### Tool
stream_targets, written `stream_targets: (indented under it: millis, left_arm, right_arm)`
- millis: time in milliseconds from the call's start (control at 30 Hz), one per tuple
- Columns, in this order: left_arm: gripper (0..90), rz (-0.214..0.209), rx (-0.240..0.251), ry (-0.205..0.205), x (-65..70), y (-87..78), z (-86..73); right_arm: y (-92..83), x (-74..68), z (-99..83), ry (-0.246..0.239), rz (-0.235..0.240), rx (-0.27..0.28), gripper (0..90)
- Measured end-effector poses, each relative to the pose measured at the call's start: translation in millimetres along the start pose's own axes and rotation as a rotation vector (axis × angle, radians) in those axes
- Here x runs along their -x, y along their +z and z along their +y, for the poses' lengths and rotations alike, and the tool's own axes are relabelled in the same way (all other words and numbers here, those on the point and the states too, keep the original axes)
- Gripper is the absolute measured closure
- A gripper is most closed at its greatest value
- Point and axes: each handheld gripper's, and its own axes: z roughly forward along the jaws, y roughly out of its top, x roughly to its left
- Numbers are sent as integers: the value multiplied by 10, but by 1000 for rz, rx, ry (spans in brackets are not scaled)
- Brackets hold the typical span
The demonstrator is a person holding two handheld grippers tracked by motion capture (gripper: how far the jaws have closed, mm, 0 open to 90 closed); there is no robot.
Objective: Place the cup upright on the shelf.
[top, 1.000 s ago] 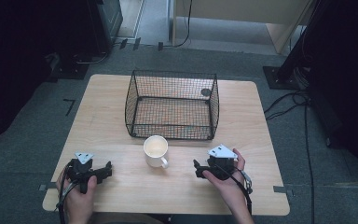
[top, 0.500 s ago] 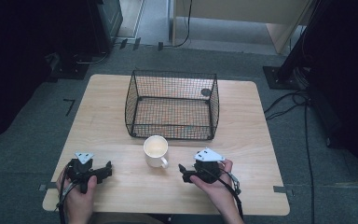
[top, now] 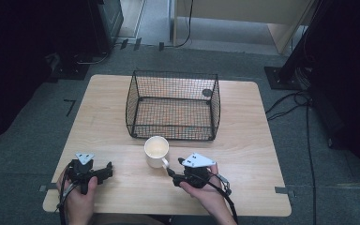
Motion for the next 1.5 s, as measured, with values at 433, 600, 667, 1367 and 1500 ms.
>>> stream_targets:
  millis: [433, 600, 667, 1367, 1500]
  left_arm:
    - [0, 0, 0, 1, 0, 0, 0]
    - [0, -1, 0, 2, 1, 0, 0]
    - [0, -2, 0, 1, 1, 0, 0]
    - [0, -2, -1, 2, 1, 0, 0]
    - [0, -2, -1, 2, 1, -1, 1]
  right_arm:
    - [243, -131, -50, -43, -29, 4, 591]
    - [308, -107, -82, -25, -12, -16, 655]
    - [318, -113, -87, -26, -19, -19, 653]
    - [210, -110, -25, -90, -63, 41, 805]
    - [150, -92, 17, -81, -47, 47, 806]
